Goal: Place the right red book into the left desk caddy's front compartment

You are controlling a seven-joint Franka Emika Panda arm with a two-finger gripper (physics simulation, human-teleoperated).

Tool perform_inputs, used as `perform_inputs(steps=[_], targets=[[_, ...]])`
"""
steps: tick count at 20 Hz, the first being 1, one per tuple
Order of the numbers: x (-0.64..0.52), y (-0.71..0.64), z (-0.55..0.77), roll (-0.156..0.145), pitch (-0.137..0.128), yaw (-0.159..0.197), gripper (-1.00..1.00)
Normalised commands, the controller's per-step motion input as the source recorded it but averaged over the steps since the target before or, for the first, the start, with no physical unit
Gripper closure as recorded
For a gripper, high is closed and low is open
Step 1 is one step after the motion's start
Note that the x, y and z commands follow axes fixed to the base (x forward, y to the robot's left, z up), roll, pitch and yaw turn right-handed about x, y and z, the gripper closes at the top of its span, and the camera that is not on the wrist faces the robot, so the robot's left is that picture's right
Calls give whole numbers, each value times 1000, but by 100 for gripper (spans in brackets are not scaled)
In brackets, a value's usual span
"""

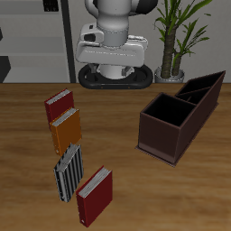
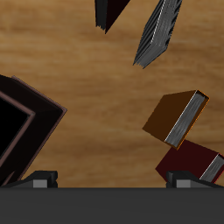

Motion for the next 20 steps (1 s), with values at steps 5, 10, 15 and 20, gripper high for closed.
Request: perform_inputs(steps=[5, 10, 15, 20], targets=[[-221, -380, -143, 92, 16, -4, -100], [-266, -346, -140, 13, -19, 22, -100], [-344, -408, -126, -68, -52, 30, -100], [-341, -519, -34, -45, -34, -52, -100]])
